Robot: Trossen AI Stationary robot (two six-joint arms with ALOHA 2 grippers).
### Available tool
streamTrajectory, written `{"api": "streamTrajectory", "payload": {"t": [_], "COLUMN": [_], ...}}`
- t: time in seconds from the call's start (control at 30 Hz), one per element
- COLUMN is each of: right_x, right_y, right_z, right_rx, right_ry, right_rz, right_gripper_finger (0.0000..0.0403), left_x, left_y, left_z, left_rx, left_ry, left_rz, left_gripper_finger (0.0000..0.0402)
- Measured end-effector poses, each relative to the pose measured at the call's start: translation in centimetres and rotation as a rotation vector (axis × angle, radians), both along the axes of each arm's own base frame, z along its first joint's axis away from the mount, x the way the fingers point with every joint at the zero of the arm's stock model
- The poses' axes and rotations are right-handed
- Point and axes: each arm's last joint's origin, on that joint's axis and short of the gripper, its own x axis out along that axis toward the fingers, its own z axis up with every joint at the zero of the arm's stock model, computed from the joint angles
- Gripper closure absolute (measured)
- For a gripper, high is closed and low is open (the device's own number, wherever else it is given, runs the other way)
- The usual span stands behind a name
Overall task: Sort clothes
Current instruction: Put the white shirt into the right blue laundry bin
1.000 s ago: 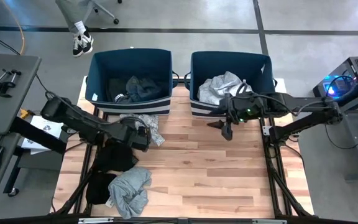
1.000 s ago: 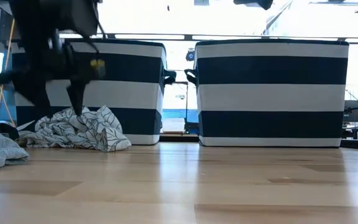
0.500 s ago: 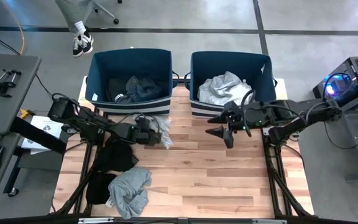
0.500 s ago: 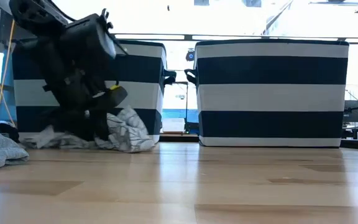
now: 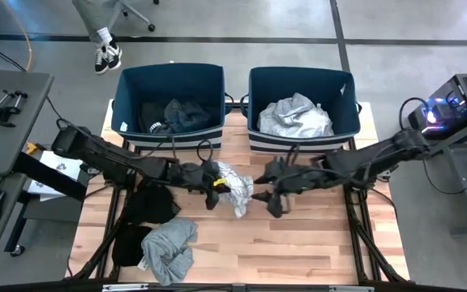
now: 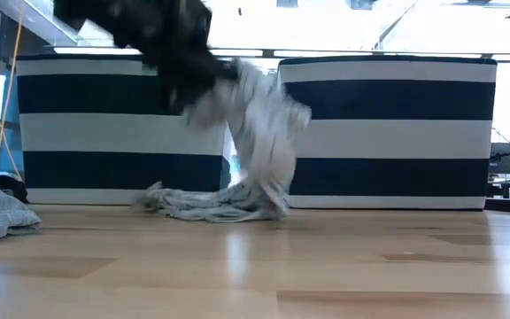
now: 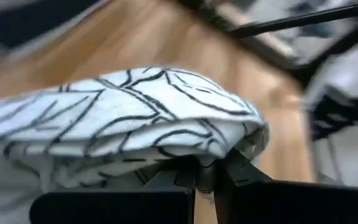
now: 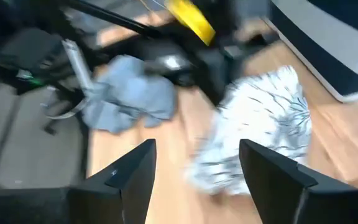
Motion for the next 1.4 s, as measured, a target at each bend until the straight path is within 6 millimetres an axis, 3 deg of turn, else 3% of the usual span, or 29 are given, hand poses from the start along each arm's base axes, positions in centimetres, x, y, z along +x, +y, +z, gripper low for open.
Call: {"api": "streamTrajectory", "payload": {"t": [0.27,0.47,0.6,0.77,0.83,1.0,1.2,1.4], "right_x": [3.9,6.4,7.2,6.6,6.0,3.0,-2.9,-8.4], "right_y": [-2.0,-2.2,-1.9,-2.0,-2.3,-3.2,-5.6,-9.1], "right_z": [-3.1,-4.6,-5.1,-4.1,-3.0,1.7,10.2,17.9], "right_rx": [-0.081,-0.064,-0.073,-0.068,-0.052,-0.077,-0.322,-0.671], "right_ry": [0.05,-0.007,-0.037,-0.06,-0.087,-0.156,-0.244,-0.338], "right_rz": [-0.001,0.231,0.27,0.247,0.231,0.136,-0.047,-0.385], "right_gripper_finger": [0.0105,0.0084,0.0134,0.0301,0.0367,0.0357,0.0374,0.0374], "left_x": [0.8,1.4,1.6,1.4,1.2,0.0,-1.0,-1.3], "left_y": [-0.9,-1.0,-1.0,-0.9,-0.7,-0.3,0.0,-0.3], "left_z": [5.5,9.1,12.0,15.0,16.1,17.9,16.2,14.2], "left_rx": [0.066,0.125,0.159,0.169,0.18,0.199,0.172,0.091], "left_ry": [-0.087,-0.114,-0.158,-0.17,-0.163,-0.069,0.141,0.243], "left_rz": [-0.189,-0.228,-0.239,-0.233,-0.228,-0.228,-0.13,-0.019], "left_gripper_finger": [0.0401,0.0401,0.0401,0.0399,0.0391,0.035,0.0318,0.0316]}}
